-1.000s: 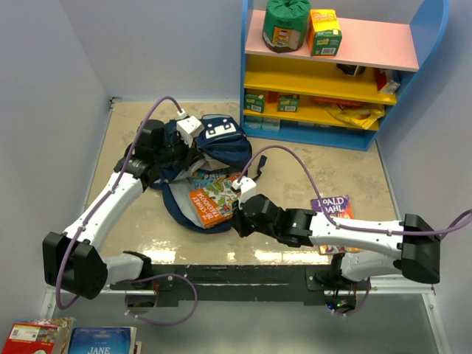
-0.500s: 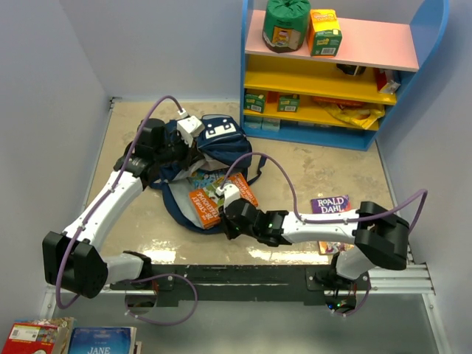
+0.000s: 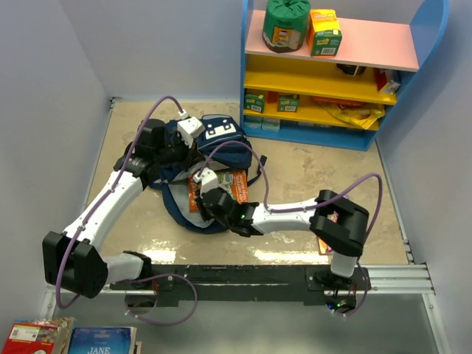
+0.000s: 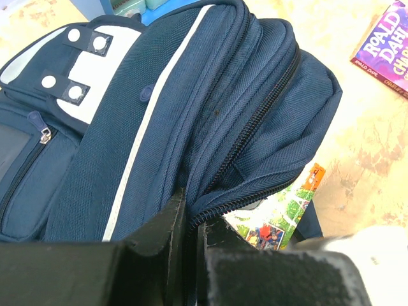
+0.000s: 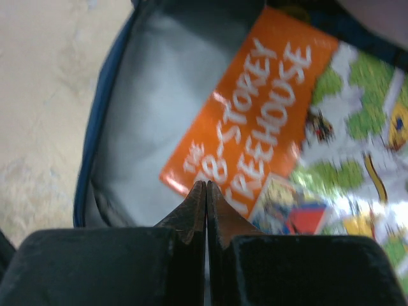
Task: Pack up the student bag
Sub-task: Place the book in the student bag.
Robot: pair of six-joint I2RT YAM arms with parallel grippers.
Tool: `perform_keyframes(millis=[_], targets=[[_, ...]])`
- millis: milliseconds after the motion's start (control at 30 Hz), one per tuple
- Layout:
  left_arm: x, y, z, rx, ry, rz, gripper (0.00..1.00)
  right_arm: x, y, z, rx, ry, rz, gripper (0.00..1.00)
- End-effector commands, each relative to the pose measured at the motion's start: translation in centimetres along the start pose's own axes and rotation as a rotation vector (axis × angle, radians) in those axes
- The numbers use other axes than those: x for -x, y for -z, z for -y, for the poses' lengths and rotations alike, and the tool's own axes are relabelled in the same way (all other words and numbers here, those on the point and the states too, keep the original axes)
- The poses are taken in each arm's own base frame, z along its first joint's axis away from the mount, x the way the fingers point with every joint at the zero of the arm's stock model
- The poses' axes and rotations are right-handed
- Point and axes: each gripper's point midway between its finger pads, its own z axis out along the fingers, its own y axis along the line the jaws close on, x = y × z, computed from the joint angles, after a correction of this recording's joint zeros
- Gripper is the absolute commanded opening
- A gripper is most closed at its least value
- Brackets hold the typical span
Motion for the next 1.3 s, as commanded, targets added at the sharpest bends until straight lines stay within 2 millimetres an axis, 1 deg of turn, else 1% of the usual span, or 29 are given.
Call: perform_keyframes(millis=[0, 33, 67, 133, 167, 200, 233, 267, 300, 333, 367, 400, 433, 467, 500, 533, 567, 600, 667, 767, 800, 833, 867, 967, 1033, 1067, 1100, 1167, 1267], targets=[[4.4, 0.6, 0.2, -0.005, -0.077, 0.132, 0.00, 4.5, -2.6, -1.2, -0.014, 0.008, 0.123, 0.00], [4.4, 0.5, 0.2, -0.006, -0.078, 0.133, 0.00, 5.3, -2.9, -1.8, -0.014, 0.004, 0.132, 0.00], [4.4, 0.5, 0.1, -0.002, -0.076, 0.131, 0.00, 5.0, -3.4, -1.4, -0.041, 0.011, 0.123, 0.00], [4.4, 0.7, 0.1, -0.001, -0.075, 0.132, 0.00, 4.8, -2.8, -0.7, -0.063, 0.010, 0.103, 0.00], [4.4, 0.7, 0.1, 0.000, -0.077, 0.132, 0.00, 6.2, -1.5, -0.6, -0.059, -0.009, 0.132, 0.04], [4.3, 0.7, 0.1, 0.003, -0.079, 0.131, 0.00, 6.5, -0.5, -0.1, -0.066, -0.035, 0.139, 0.11], [4.1, 0.7, 0.1, 0.005, -0.077, 0.127, 0.00, 5.5, 0.3, 1.0, -0.079, -0.042, 0.120, 0.15], [4.0, 0.6, 0.1, 0.003, -0.077, 0.126, 0.00, 7.6, 2.4, 1.4, -0.072, -0.079, 0.166, 0.17], [3.9, 0.6, 0.1, 0.002, -0.076, 0.122, 0.00, 7.4, 3.3, 2.3, -0.096, -0.105, 0.162, 0.17], [3.8, 0.6, 0.1, 0.002, -0.073, 0.121, 0.00, 6.1, 4.2, 3.4, -0.118, -0.108, 0.142, 0.15], [3.8, 0.6, 0.1, 0.001, -0.076, 0.123, 0.00, 7.7, 6.1, 3.9, -0.121, -0.165, 0.184, 0.08], [3.9, 0.6, 0.2, 0.000, -0.076, 0.124, 0.00, 6.2, 6.8, 5.5, -0.182, -0.162, 0.156, 0.02], [3.9, 0.7, 0.2, 0.000, -0.075, 0.125, 0.00, 6.1, 7.6, 6.5, -0.220, -0.182, 0.160, 0.00], [4.0, 0.7, 0.2, -0.001, -0.075, 0.127, 0.00, 5.7, 8.1, 7.3, -0.250, -0.222, 0.160, 0.00], [4.1, 0.8, 0.2, -0.001, -0.075, 0.132, 0.00, 4.6, 8.9, 8.6, -0.296, -0.229, 0.138, 0.00], [4.2, 0.8, 0.3, -0.003, -0.075, 0.134, 0.00, 4.6, 9.3, 10.1, -0.363, -0.253, 0.156, 0.00], [4.1, 0.7, 0.5, -0.011, -0.071, 0.133, 0.00, 3.9, 9.6, 11.6, -0.418, -0.307, 0.153, 0.00], [4.1, 0.7, 0.5, -0.013, -0.071, 0.133, 0.00, 2.4, 10.1, 13.3, -0.484, -0.312, 0.121, 0.00], [4.1, 0.7, 0.6, -0.021, -0.071, 0.133, 0.00, 1.7, 10.1, 15.8, -0.559, -0.372, 0.119, 0.00], [4.0, 0.7, 0.7, -0.025, -0.076, 0.128, 0.00, -0.5, 9.5, 17.3, -0.627, -0.365, 0.031, 0.00], [4.2, 0.8, 0.7, -0.024, -0.077, 0.131, 0.00, -0.2, 9.0, 17.1, -0.627, -0.366, 0.026, 0.00], [4.1, 0.8, 0.7, -0.024, -0.076, 0.130, 0.00, -1.3, 8.3, 17.1, -0.639, -0.352, -0.009, 0.00], [4.2, 0.8, 0.7, -0.024, -0.076, 0.130, 0.00, -1.6, 7.9, 16.9, -0.631, -0.355, -0.026, 0.00], [4.3, 0.9, 0.7, -0.026, -0.077, 0.132, 0.00, -2.5, 6.7, 16.2, -0.601, -0.351, -0.059, 0.00], [4.3, 1.0, 0.8, -0.027, -0.077, 0.132, 0.00, -2.6, 6.1, 15.7, -0.571, -0.353, -0.067, 0.00], [4.3, 1.0, 0.8, -0.025, -0.076, 0.133, 0.00, -3.0, 5.7, 15.3, -0.549, -0.345, -0.083, 0.00], [4.3, 1.0, 0.8, -0.025, -0.076, 0.133, 0.00, -2.9, 5.1, 14.5, -0.505, -0.366, -0.086, 0.00], [4.2, 0.9, 0.8, -0.030, -0.075, 0.131, 0.00, -2.8, 4.4, 13.7, -0.465, -0.379, -0.083, 0.00], [4.2, 0.8, 0.9, -0.035, -0.069, 0.132, 0.00, -1.4, 3.5, 12.3, -0.409, -0.399, -0.065, 0.00]])
